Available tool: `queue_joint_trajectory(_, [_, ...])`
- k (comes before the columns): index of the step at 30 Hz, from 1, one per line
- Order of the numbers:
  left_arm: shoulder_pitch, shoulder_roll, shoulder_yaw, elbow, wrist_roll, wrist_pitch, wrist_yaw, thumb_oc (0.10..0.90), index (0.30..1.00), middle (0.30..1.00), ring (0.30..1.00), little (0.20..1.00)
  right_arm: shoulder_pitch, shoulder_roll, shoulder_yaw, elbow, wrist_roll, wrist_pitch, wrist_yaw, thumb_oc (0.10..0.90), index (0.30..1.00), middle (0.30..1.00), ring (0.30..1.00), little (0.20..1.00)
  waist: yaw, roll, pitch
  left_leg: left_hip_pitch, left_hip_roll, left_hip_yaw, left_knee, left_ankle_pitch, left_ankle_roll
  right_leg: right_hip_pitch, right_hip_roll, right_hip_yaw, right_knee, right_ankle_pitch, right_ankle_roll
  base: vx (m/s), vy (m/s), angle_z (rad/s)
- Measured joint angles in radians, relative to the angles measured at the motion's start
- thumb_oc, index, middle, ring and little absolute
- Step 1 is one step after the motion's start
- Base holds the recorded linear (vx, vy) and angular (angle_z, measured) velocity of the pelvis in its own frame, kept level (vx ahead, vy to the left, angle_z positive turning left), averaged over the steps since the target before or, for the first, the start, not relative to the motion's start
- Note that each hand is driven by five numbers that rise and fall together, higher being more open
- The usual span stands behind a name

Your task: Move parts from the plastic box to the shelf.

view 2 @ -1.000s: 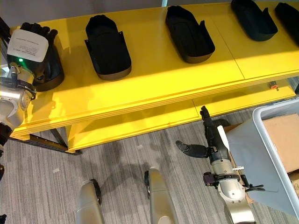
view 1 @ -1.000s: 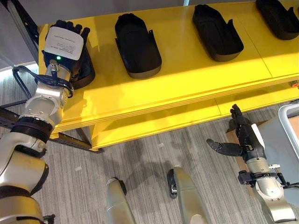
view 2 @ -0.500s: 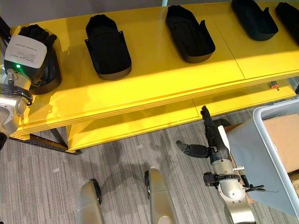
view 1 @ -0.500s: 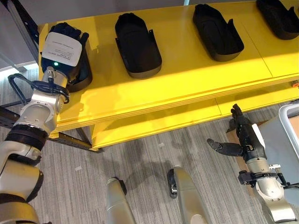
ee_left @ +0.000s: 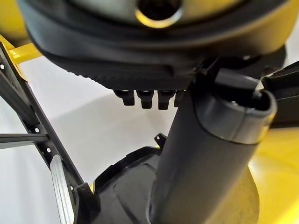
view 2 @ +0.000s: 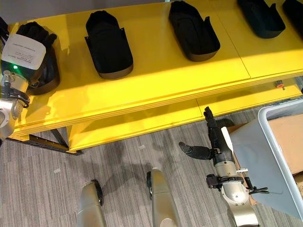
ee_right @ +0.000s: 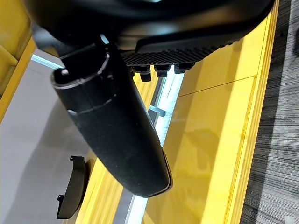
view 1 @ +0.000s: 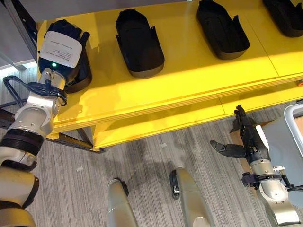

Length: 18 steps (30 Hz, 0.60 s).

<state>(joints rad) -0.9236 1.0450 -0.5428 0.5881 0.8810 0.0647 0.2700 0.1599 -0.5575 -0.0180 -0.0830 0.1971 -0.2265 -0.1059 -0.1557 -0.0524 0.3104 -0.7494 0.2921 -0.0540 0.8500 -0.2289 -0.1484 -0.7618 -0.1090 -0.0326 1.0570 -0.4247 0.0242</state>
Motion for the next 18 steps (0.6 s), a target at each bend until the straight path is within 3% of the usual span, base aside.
queue_joint_trajectory(18, [0.014,0.047,-0.001,0.069,0.030,-0.019,0.001,0.900,1.000,1.000,1.000,1.000,0.000,0.000,-0.004,-0.001,-0.001,-0.001,0.000,0.900,1.000,1.000,1.000,1.000,0.002,0.004,0.002,0.001,0.000,0.001,0.000,0.000,0.000,-0.001,0.000,0.001,0.000,0.000,0.000,0.00,0.000,0.00])
